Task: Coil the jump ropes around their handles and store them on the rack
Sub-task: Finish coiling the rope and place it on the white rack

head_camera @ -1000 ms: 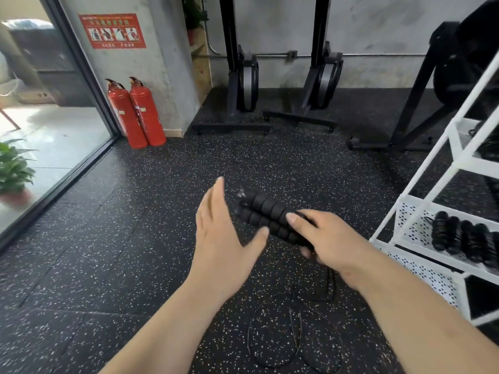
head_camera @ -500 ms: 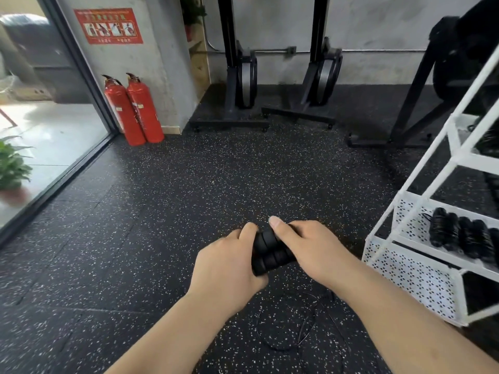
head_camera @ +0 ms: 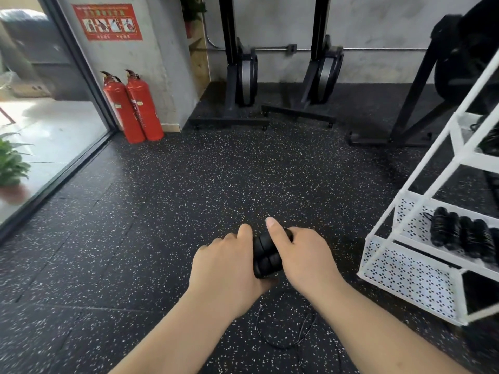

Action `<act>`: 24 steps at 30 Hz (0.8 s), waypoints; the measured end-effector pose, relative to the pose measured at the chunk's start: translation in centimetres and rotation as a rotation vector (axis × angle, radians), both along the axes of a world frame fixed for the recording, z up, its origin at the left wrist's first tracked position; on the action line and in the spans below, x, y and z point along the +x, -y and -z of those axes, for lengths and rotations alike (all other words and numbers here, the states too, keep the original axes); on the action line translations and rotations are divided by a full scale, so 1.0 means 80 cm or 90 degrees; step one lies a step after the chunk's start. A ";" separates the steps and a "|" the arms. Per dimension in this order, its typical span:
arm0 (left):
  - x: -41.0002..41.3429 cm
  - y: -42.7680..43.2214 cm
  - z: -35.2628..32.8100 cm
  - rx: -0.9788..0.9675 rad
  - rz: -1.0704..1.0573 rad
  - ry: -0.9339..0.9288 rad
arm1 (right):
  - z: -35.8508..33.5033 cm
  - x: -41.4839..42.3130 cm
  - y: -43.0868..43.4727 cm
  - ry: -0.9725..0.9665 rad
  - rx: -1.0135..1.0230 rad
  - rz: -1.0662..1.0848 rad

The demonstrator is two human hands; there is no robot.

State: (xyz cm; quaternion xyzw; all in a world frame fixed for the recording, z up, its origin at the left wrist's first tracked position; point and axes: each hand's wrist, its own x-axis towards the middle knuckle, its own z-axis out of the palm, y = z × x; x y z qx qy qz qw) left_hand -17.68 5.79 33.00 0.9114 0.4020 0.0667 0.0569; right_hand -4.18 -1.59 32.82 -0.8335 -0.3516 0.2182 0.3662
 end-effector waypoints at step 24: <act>-0.023 -0.029 -0.018 -0.093 0.110 0.053 | -0.056 0.059 0.024 -0.198 -0.008 -0.301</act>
